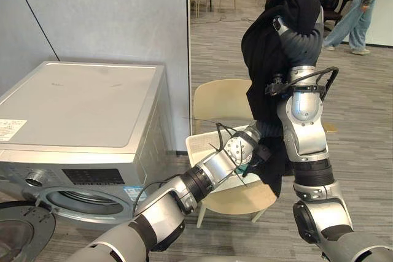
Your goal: Pick up the laundry basket with both hands and put the clothes into the washing machine.
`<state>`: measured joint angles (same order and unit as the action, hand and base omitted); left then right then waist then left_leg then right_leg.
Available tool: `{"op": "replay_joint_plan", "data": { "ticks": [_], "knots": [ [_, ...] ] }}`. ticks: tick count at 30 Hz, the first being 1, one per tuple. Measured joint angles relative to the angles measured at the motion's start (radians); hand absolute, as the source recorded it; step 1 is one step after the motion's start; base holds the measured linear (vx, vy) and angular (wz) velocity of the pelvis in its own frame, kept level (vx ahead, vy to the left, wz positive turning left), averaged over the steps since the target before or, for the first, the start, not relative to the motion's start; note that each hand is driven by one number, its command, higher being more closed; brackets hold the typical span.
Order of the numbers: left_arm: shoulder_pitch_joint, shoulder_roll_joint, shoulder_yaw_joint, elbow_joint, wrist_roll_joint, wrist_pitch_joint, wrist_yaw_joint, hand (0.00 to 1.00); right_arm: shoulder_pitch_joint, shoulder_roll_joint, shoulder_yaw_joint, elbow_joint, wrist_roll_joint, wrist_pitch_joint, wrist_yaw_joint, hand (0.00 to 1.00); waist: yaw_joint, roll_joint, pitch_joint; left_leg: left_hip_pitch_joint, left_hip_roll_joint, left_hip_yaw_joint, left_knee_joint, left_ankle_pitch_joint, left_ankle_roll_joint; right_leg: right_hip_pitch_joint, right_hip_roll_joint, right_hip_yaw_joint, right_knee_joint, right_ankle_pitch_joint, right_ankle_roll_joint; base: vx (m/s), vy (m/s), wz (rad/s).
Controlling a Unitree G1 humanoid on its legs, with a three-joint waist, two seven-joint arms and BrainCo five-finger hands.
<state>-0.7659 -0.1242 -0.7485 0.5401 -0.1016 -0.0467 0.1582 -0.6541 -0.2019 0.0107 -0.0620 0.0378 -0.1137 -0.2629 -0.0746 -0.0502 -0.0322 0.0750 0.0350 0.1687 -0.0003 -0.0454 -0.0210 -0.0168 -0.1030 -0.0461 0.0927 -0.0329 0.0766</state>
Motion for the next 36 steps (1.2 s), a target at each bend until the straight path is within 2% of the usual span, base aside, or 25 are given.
{"op": "replay_joint_plan", "data": {
  "ticks": [4,7,8,14,18,22,25,29,31,33,35,36],
  "knots": [
    [0.000,0.000,0.002,-0.003,-0.002,0.000,0.003,1.00,0.048,0.001,0.000,-0.005,0.000,-0.016,0.000,1.00,0.000,-0.004,-0.002,0.000,0.000,0.000,0.000,0.000,0.000,0.000,0.000,0.000,0.000,0.000,0.000,0.00,0.000,0.00],
    [0.000,0.000,0.013,-0.011,-0.002,0.000,0.002,1.00,0.127,0.003,-0.012,-0.090,0.000,-0.019,0.001,1.00,0.001,-0.004,-0.002,0.000,-0.001,0.000,-0.001,0.000,0.000,0.000,0.000,-0.001,0.000,0.000,0.000,0.00,0.000,0.00],
    [0.000,0.000,0.023,-0.021,-0.002,0.000,0.003,1.00,0.156,0.006,-0.022,-0.122,0.000,-0.023,0.002,0.00,0.001,-0.004,-0.002,0.000,-0.001,0.000,-0.001,0.000,0.000,0.001,0.000,-0.002,0.000,0.000,0.000,0.00,0.000,0.00],
    [0.000,0.007,0.145,-0.088,0.012,0.001,-0.002,1.00,0.355,0.040,-0.164,-0.283,0.000,-0.038,0.004,0.00,0.001,-0.004,-0.002,0.012,0.000,0.008,-0.001,-0.002,0.002,0.010,0.002,0.000,0.001,0.000,0.000,0.00,0.000,-0.01],
    [0.009,0.078,0.224,-0.176,0.034,0.001,-0.006,1.00,0.488,0.039,-0.311,-0.361,0.000,-0.038,0.005,0.00,0.002,-0.001,-0.003,0.019,0.003,0.028,0.001,-0.010,0.008,0.009,0.005,0.019,0.004,0.000,0.001,-0.04,-0.001,-0.12],
    [0.098,0.149,0.319,-0.300,0.048,0.001,-0.026,1.00,0.616,0.040,-0.458,-0.419,0.000,-0.041,0.003,0.00,0.001,0.010,-0.005,0.018,0.004,0.036,0.012,-0.021,0.009,0.009,0.005,0.021,0.006,0.000,0.001,-0.02,0.002,-0.08],
    [0.233,0.212,0.361,-0.458,0.076,0.002,-0.052,1.00,0.739,0.054,-0.536,-0.450,0.001,-0.046,0.006,0.00,0.003,0.029,-0.010,0.019,0.006,0.042,0.018,-0.027,0.007,0.010,0.004,0.020,0.006,-0.001,0.002,0.01,0.000,0.00],
    [0.470,0.277,0.495,-0.698,0.074,-0.002,-0.074,1.00,0.884,0.160,-0.670,-0.449,0.006,-0.042,0.004,0.00,0.006,0.047,-0.010,0.016,0.013,0.044,0.028,-0.038,0.001,0.010,0.010,0.019,0.006,-0.005,0.002,0.00,-0.008,-0.02],
    [0.626,0.285,0.590,-0.806,0.065,-0.010,-0.080,1.00,0.967,0.228,-0.679,-0.393,0.023,-0.043,0.009,0.00,0.006,0.053,-0.014,0.008,0.018,0.046,0.044,-0.053,-0.002,0.013,0.014,0.022,0.007,-0.011,0.000,-0.01,-0.018,-0.08],
    [0.753,0.274,0.627,-0.873,0.039,-0.028,-0.088,1.00,1.037,0.288,-0.673,-0.315,0.048,-0.044,0.026,0.00,0.008,0.059,-0.018,0.008,0.018,0.046,0.044,-0.055,-0.002,0.013,0.013,0.021,0.010,-0.017,0.002,0.01,-0.002,0.02],
    [0.850,0.264,0.636,-0.908,0.016,-0.040,-0.092,1.00,1.098,0.309,-0.651,-0.241,0.076,-0.034,0.041,0.00,0.013,0.066,-0.019,0.009,0.017,0.049,0.044,-0.059,-0.002,0.014,0.012,0.020,0.010,-0.019,0.003,0.04,0.008,0.02],
    [0.913,0.254,0.638,-0.917,-0.012,-0.047,-0.098,1.00,1.135,0.328,-0.626,-0.178,0.098,-0.034,0.063,0.00,0.027,0.070,-0.021,0.009,0.017,0.049,0.045,-0.060,-0.001,0.015,0.010,0.019,0.009,-0.019,0.003,0.04,0.016,0.02]
  ]
}}
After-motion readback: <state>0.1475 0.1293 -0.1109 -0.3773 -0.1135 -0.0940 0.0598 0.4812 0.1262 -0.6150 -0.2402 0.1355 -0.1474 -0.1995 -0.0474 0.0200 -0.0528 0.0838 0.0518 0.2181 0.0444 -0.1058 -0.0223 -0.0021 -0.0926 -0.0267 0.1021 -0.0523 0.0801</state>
